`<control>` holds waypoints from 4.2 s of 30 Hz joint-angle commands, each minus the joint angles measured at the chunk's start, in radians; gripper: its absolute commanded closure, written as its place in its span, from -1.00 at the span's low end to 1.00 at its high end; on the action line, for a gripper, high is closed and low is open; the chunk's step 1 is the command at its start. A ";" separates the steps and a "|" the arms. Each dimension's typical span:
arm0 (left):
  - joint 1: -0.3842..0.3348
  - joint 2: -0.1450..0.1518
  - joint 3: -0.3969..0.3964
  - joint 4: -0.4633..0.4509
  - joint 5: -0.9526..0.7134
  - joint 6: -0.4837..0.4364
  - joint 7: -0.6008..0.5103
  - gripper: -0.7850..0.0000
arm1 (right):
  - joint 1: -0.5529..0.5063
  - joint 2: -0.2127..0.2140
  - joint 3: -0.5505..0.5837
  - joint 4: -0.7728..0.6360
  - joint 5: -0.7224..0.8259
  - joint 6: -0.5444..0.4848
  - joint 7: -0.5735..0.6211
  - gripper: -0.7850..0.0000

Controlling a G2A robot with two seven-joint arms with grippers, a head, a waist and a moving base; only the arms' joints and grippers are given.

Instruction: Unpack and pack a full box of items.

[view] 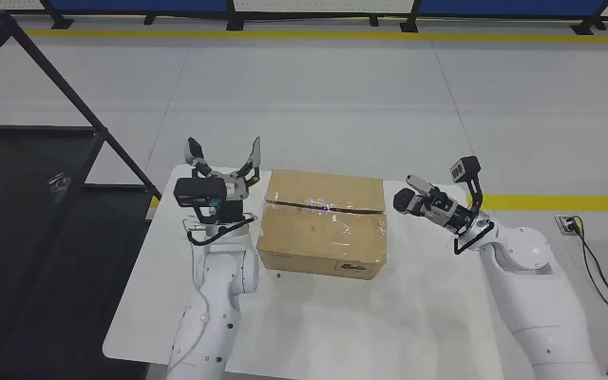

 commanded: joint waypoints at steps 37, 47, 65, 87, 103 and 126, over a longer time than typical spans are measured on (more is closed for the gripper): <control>0.019 0.096 -0.010 0.090 0.271 -0.724 -0.213 -1.00 | -0.085 0.018 0.040 -0.095 0.032 -0.111 -0.065 -1.00; -0.144 0.118 0.089 0.276 0.461 -0.812 -0.108 -1.00 | -0.145 0.033 0.098 -0.091 0.078 -0.147 -0.053 -1.00; -0.305 0.092 0.273 0.500 0.468 -0.705 -0.077 -1.00 | -0.204 0.046 0.136 -0.138 0.089 -0.146 -0.075 -1.00; -0.447 0.030 0.424 0.679 0.362 -0.582 -0.061 -1.00 | -0.200 0.055 0.145 -0.115 0.106 -0.149 -0.069 -1.00; -0.536 -0.032 0.512 0.813 0.276 -0.522 -0.039 -1.00 | -0.214 0.062 0.156 -0.111 0.121 -0.157 -0.071 -1.00; -0.563 -0.076 0.564 0.897 0.243 -0.471 -0.016 -1.00 | -0.227 0.067 0.156 -0.109 0.134 -0.171 -0.075 -1.00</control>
